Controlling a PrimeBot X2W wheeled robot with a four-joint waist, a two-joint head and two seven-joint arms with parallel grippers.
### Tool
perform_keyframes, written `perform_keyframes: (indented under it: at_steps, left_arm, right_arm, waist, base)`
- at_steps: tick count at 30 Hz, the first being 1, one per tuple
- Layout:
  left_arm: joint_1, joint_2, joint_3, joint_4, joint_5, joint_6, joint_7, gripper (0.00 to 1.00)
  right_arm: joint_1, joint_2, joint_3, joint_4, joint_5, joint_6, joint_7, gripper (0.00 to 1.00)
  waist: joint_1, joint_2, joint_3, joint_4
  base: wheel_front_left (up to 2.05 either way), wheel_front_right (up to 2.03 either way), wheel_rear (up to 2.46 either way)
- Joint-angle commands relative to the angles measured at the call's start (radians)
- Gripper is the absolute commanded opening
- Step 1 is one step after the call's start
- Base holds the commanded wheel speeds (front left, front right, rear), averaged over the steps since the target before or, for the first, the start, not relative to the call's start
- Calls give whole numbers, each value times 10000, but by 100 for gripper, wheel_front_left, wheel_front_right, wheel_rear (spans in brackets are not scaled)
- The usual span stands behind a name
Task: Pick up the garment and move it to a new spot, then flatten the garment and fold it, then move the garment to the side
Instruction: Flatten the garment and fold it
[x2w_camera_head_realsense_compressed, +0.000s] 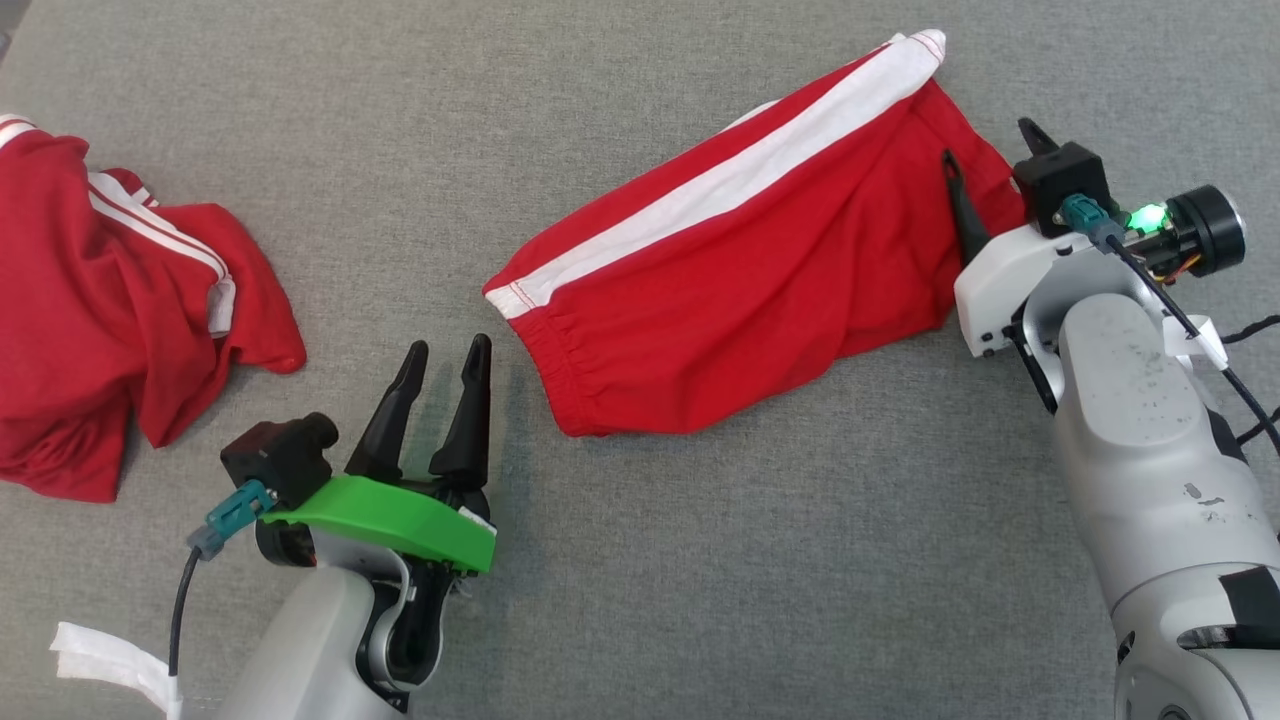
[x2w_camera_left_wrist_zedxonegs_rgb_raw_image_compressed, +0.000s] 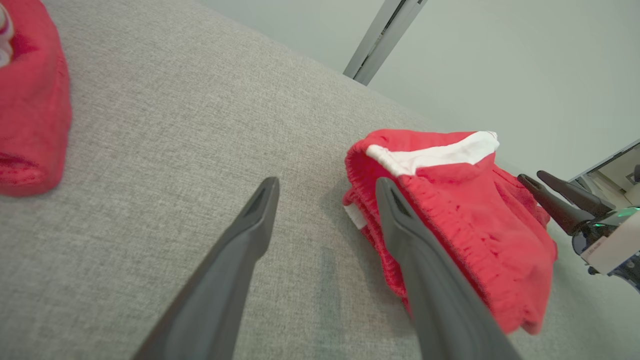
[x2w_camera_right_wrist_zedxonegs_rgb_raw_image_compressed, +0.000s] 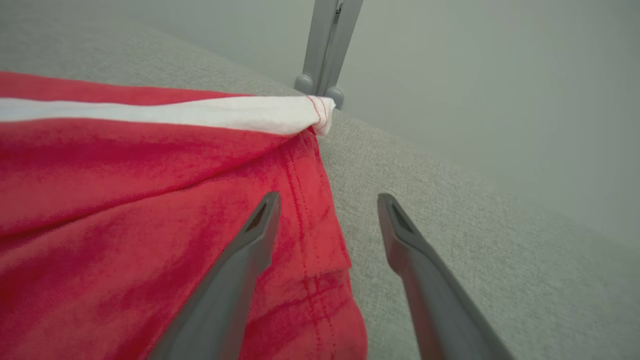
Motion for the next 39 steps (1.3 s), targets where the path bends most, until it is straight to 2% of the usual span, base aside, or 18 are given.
perform_keyframes:
  at_steps: [1,8,9,10,11,15,21,30,39]
  left_arm:
    - [130,1,98,18,72,28,-2,100]
    - [9,-39,158,35,180,28,-2,100]
    - [9,-60,208,48,214,28,-2,100]
    - [4,-47,237,62,279,28,-2,100]
    - [21,-51,253,76,329,28,-2,100]
    - [223,-49,282,120,558,28,-2,100]
    - [590,-105,486,313,898,28,-3,100]
    - [1613,-284,808,624,1370,28,-2,100]
    - [2562,-678,1089,792,1723,28,-2,100]
  right_arm:
    - [180,-45,-213,243,-157,-18,36,100]
    - [226,-38,-949,1393,-231,-18,359,100]
    - [222,-46,-1060,1613,-149,-18,461,49]
    - [219,-47,-1178,1869,28,-18,539,9]
    - [222,-49,-1331,2094,196,-18,617,0]
    - [223,-66,-1698,2527,701,-21,389,0]
    - [551,-64,-2028,2423,1693,-21,23,0]
    - [2955,-48,-1122,673,3893,-20,-5,0]
    - [5081,-42,-1091,-572,5472,-18,-7,0]
  waist:
    - [0,0,2,23]
    - [0,0,-20,145]
    - [0,0,-37,147]
    - [0,0,-58,150]
    - [0,0,-90,147]
    - [0,0,-285,113]
    - [0,0,-912,-140]
    - [0,0,-2291,-781]
    - [0,0,-3158,-1119]
  base:
    - [0,0,0]
    - [0,0,0]
    - [0,0,0]
    - [0,0,0]
    - [0,0,0]
    - [0,0,0]
    - [0,0,0]
    - [0,0,0]
    - [0,0,0]
